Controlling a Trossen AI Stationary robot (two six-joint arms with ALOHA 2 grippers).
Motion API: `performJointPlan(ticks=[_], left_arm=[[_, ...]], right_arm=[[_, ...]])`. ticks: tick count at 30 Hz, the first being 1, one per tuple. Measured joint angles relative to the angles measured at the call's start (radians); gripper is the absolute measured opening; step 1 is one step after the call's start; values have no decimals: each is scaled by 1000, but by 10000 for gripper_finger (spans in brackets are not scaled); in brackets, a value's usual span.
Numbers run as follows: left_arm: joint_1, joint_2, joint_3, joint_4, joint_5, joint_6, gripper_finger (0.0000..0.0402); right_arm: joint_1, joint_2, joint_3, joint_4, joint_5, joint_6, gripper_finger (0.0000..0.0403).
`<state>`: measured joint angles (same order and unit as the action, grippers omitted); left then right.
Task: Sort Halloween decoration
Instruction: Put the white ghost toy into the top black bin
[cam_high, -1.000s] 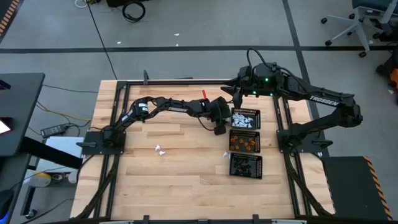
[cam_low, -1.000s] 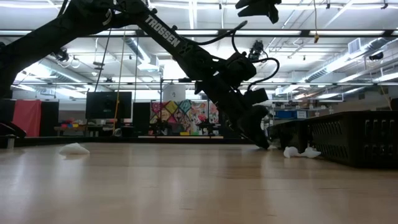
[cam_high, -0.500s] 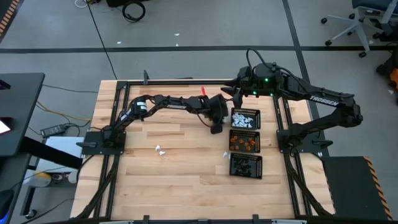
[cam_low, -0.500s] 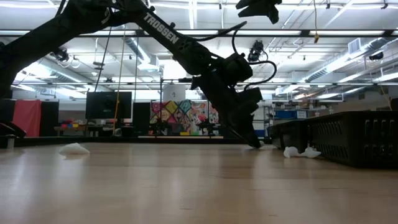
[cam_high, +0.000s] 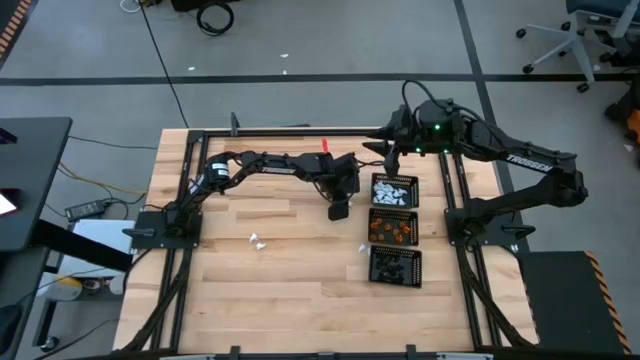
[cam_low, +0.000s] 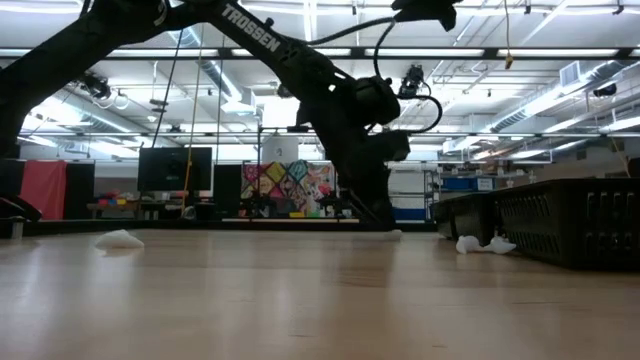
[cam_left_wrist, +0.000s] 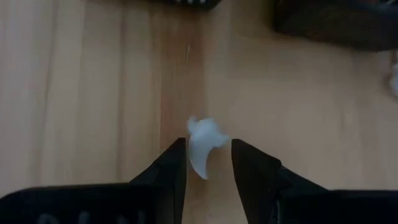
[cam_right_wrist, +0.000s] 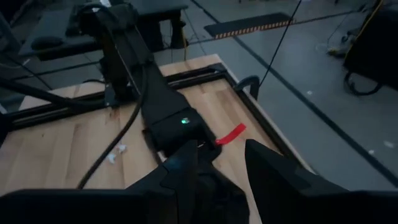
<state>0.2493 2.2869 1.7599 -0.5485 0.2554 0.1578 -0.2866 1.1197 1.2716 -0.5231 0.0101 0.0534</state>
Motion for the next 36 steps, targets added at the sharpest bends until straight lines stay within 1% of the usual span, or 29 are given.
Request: performJointPlan(ticks=[5,9,14,18,21,26,29,32,34,36], left_arm=[[1,-6,2,2,32,-37,112],[-4,-7,3,8,33,-43,112],[-6,-7,5,22,13,-61,112],[-10,-9,6,24,-57,-95,113],[-22,-9,6,22,-76,-87,128],[-49,-11,7,20,-97,-101,172],[-61,-18,5,7,-94,-128,182],[-74,-56,-52,57,-88,-124,177],[-80,-93,-125,110,-86,-126,170],[-83,-143,-217,214,-85,-145,162]], right_arm=[[-4,-27,0,25,23,-13,140],[-11,-47,0,28,49,-14,140],[-16,-67,0,38,52,-13,140],[-16,-67,0,37,52,-6,140],[-16,-67,0,36,52,-5,140],[-16,-67,0,35,52,-5,140],[-16,-67,0,29,52,-5,140],[-16,-67,0,21,52,1,140],[-16,-67,0,19,52,3,140],[-17,-67,0,19,52,3,140]])
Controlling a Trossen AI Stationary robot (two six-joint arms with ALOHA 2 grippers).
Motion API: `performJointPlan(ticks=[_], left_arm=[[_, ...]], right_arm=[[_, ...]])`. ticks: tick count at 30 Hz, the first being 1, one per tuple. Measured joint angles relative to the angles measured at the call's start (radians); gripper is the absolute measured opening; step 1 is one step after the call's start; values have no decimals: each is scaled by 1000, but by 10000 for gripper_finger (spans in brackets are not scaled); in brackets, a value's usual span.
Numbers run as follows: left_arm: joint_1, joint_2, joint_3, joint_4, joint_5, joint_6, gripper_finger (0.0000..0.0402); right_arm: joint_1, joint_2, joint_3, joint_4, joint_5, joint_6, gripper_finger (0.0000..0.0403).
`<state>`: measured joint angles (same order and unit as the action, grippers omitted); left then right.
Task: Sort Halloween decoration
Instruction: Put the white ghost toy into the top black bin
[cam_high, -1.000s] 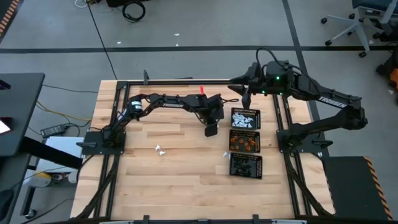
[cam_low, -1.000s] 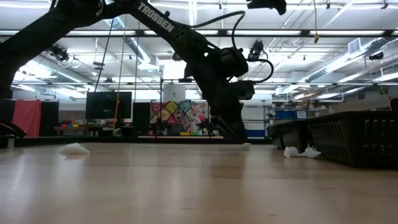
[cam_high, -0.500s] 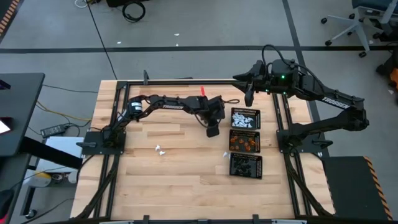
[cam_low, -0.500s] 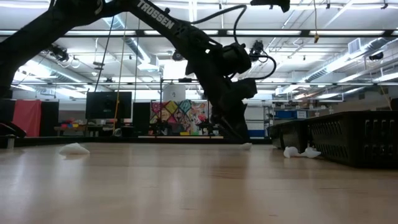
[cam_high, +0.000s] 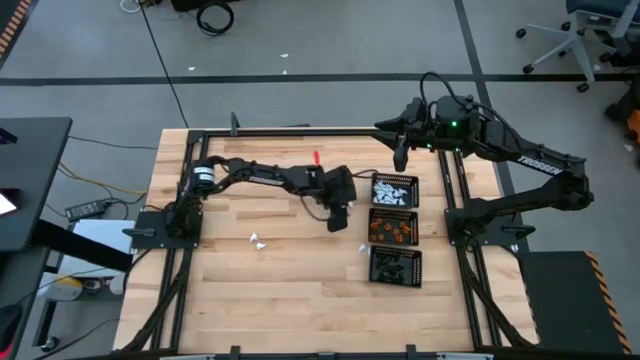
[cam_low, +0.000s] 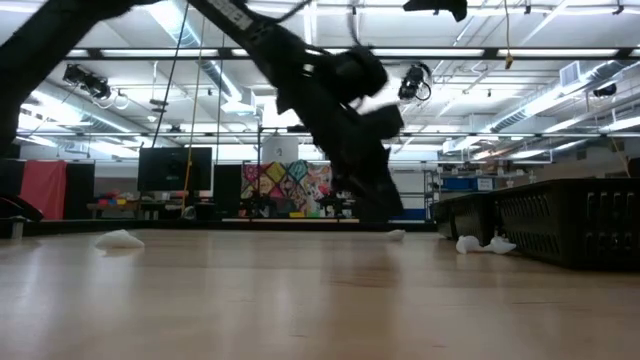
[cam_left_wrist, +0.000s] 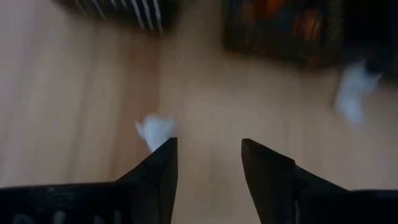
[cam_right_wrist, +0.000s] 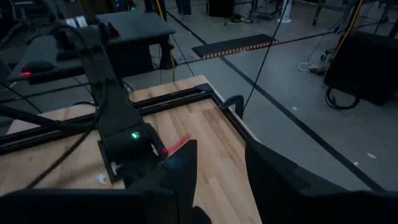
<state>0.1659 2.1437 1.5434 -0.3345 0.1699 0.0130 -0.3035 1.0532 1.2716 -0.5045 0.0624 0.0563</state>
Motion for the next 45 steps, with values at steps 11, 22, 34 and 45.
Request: performJointPlan(ticks=[11,22,34,45], left_arm=[[-62,-141,-409,762,-230,-70,151],[-57,18,-419,1043,-262,-85,151],[-56,148,-417,1174,-263,-89,189],[-64,159,-412,1126,-272,-119,195]], right_arm=[[-10,64,0,22,3,1,140],[-6,131,1,61,-56,27,140],[-6,132,0,60,-56,18,140],[-6,132,0,61,-56,15,140]])
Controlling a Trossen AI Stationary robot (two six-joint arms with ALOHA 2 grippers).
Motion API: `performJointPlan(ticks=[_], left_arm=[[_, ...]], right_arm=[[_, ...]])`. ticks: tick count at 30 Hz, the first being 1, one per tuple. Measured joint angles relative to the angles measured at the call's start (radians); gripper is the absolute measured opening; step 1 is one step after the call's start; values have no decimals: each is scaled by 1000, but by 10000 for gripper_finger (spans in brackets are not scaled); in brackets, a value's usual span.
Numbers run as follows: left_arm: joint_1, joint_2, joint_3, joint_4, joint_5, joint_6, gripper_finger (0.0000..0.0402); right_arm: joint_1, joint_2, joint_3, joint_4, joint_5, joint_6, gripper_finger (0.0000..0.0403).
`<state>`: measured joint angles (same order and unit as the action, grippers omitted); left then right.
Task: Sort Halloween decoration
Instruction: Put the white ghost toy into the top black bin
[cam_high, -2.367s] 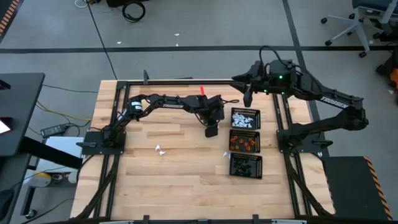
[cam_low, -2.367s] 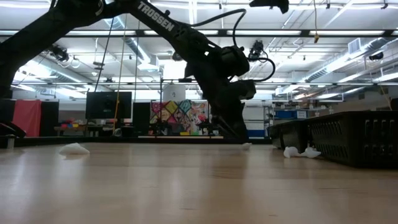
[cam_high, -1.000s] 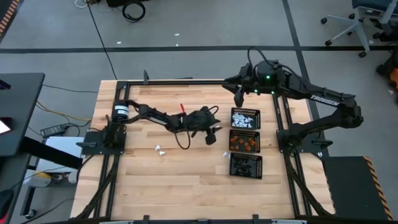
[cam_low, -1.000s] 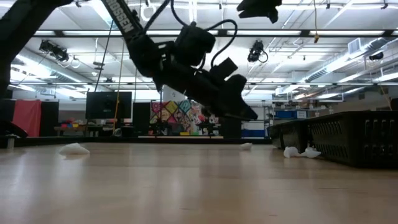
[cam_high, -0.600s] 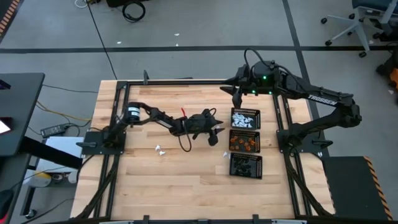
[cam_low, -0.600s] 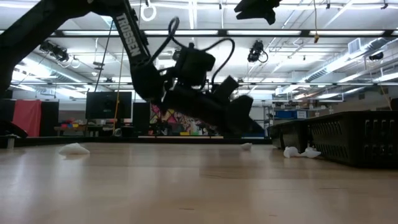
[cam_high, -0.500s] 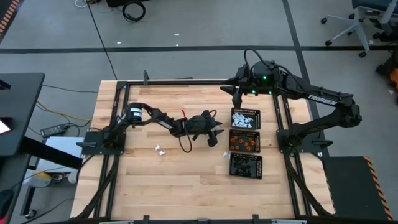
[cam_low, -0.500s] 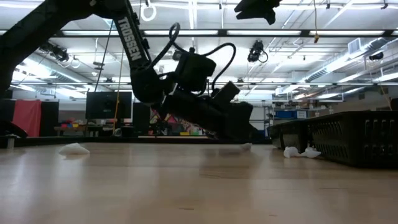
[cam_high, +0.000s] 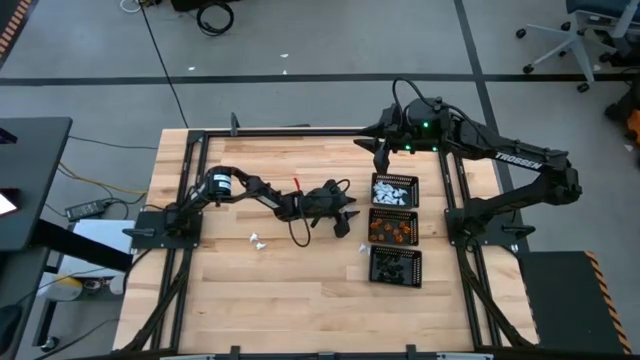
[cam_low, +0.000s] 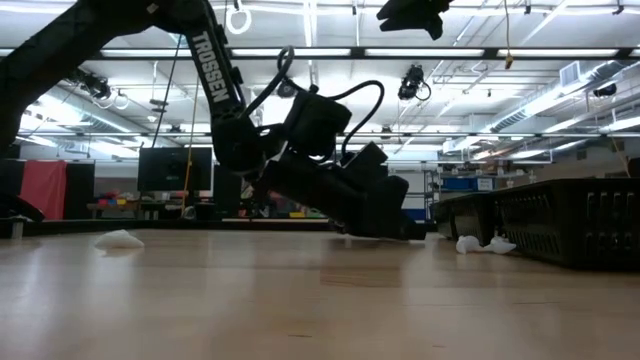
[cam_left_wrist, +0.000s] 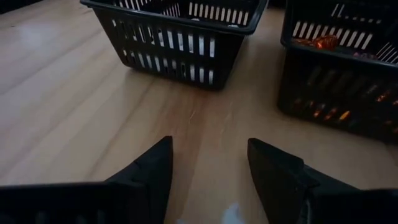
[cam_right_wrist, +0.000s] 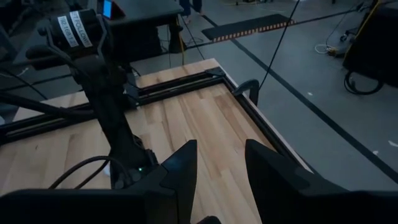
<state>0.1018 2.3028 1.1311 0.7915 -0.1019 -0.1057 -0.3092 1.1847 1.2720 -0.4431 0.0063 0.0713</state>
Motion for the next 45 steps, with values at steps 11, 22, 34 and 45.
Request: performJointPlan(ticks=[11,22,34,45], left_arm=[[-19,-2,1,-77,-11,-18,194],[-38,-2,0,-110,-15,-21,181],[-29,-59,-5,-215,92,0,80],[-20,-59,-5,-214,130,-3,4]], right_arm=[[0,0,0,1,0,-4,140],[0,0,0,1,-2,-4,140],[-1,0,0,30,-7,-23,140],[-1,0,0,37,-8,-22,140]])
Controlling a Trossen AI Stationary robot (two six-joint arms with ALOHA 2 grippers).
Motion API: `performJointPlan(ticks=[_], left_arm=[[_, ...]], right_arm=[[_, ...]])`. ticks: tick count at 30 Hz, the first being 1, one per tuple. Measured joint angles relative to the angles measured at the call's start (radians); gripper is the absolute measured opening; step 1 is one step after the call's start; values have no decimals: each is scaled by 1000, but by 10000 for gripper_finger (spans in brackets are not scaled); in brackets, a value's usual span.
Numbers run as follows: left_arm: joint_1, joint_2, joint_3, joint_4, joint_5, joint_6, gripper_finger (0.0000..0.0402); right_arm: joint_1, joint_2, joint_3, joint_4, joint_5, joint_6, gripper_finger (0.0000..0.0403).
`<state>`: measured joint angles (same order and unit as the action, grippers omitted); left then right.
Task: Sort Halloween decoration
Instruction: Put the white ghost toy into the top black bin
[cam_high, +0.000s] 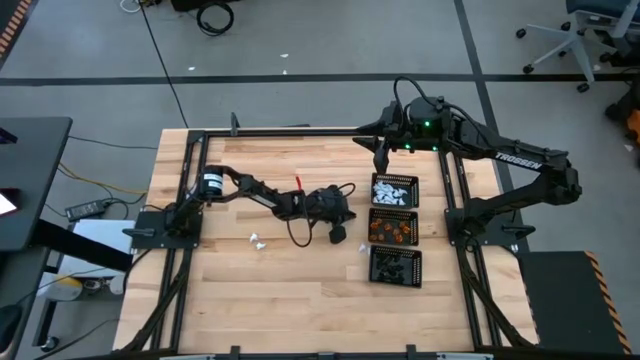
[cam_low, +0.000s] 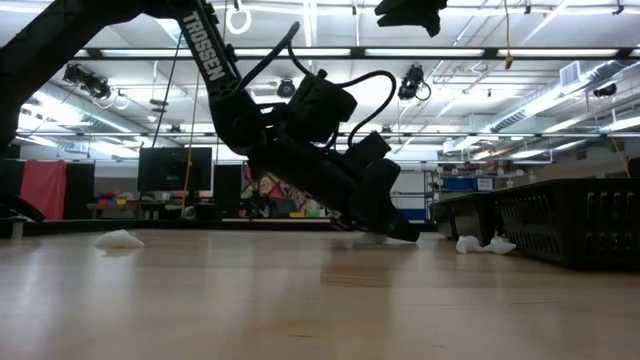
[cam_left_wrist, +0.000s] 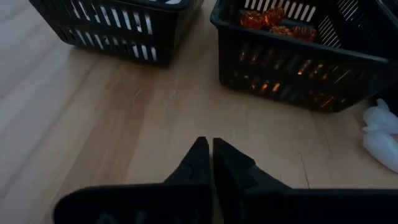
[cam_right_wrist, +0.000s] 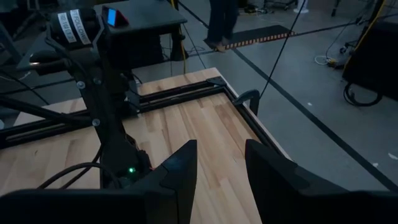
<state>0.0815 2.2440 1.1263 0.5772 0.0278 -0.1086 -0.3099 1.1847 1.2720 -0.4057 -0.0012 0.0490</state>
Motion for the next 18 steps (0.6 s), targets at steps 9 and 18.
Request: performJointPlan(ticks=[9,18], left_arm=[[36,-31,-6,17,89,-45,0],[94,-109,-6,-36,164,-24,1]], right_arm=[[0,0,0,0,0,0,140],[0,0,0,0,-1,0,140]])
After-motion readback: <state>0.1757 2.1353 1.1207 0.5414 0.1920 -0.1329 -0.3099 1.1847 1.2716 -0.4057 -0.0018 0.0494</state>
